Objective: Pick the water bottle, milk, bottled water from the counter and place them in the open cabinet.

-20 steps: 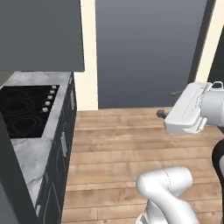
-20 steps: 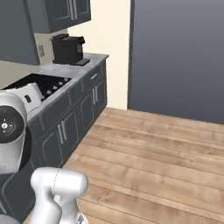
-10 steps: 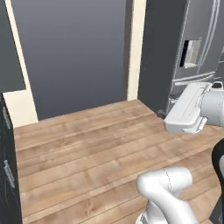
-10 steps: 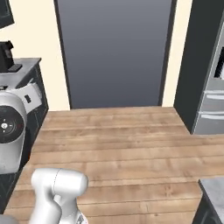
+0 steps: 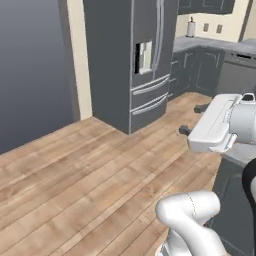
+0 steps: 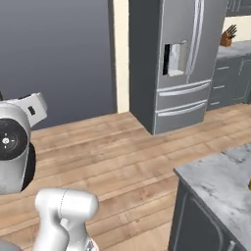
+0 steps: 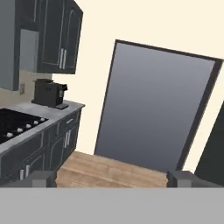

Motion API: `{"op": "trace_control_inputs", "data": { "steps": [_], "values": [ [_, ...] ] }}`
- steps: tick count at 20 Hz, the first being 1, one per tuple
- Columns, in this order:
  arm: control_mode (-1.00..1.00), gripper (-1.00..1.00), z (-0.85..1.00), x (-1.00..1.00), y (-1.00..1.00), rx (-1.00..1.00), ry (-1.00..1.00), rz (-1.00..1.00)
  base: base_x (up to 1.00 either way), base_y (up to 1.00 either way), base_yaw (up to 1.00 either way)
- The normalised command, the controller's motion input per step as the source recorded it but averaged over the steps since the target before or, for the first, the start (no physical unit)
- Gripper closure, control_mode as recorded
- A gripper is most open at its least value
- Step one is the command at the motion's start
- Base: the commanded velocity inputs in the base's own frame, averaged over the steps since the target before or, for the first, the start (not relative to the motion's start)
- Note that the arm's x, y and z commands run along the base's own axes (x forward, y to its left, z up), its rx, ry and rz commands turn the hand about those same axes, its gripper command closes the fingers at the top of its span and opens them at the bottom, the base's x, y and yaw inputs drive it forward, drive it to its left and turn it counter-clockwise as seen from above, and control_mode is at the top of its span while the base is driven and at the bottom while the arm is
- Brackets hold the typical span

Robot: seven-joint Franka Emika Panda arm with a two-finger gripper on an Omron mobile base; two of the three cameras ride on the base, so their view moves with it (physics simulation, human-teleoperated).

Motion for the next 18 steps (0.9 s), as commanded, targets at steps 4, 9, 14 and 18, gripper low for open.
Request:
{"op": "trace_control_inputs", "data": {
  "steps": [4, 9, 14, 18],
  "values": [
    [1.0, -1.0, 0.0, 0.0, 0.0, 0.0, 0.0, 0.0, 0.04, -0.13, -0.59],
    [1.0, -1.0, 0.0, 0.0, 0.0, 0.0, 0.0, 0.0, 0.29, 0.0, -0.56],
    [1.0, -1.0, 0.0, 0.0, 0.0, 0.0, 0.0, 0.0, 0.54, 0.0, -0.53],
    [1.0, -1.0, 0.0, 0.0, 0.0, 0.0, 0.0, 0.0, 0.67, 0.0, -0.48]
  ]
}}
